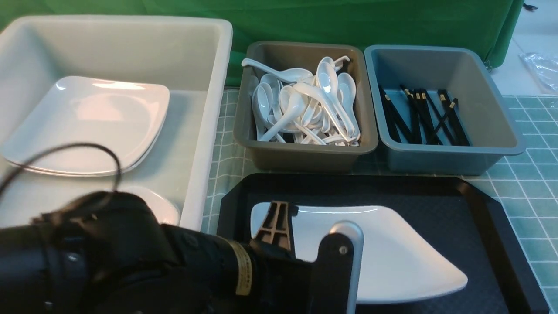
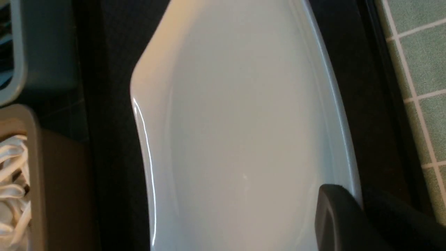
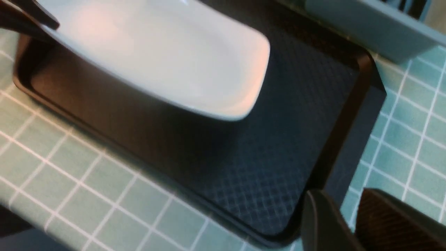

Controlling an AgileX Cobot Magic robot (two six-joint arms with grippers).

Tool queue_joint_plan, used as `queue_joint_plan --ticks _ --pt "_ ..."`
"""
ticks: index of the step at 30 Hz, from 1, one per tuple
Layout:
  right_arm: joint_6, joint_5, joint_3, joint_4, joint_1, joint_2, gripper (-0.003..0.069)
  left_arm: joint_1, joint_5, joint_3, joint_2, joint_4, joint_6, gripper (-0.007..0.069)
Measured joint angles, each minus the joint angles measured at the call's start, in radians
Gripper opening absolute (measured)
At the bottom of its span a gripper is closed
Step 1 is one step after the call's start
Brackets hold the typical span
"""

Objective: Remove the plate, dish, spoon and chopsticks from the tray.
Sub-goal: Use the left arm to put the plate into the large storage box on the left

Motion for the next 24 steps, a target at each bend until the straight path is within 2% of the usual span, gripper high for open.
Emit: queue_joint_plan --ticks 5,12,16,19,22,24 --pt "0.002 -0.037 0.000 -0.009 0.000 0.000 0.0195 0.000 0.039 -0.042 -0.038 -0.004 -0.015 0.0029" --pt "0.129 -0.048 0.000 -0.159 0.000 0.000 0.0195 0.000 0.034 -0.106 -0.136 -0.005 -0.018 0.0031" --pt "0.172 -0.072 0.000 -0.195 0.000 -0.001 0.0195 0.000 0.025 -0.106 -0.174 -0.004 -0.008 0.0031" --pt "0.186 -0.112 -0.017 -0.202 0.000 0.001 0.0153 0.000 0.006 -0.106 -0.220 0.045 -0.023 0.0033" --pt "0.196 -0.169 -0.053 -0.205 0.000 0.021 0.0049 0.020 -0.009 -0.106 -0.264 0.175 -0.141 0.0033" --pt "0.196 -0.234 -0.076 -0.207 0.000 0.048 0.0027 0.049 -0.010 -0.106 -0.283 0.248 -0.217 0.0033"
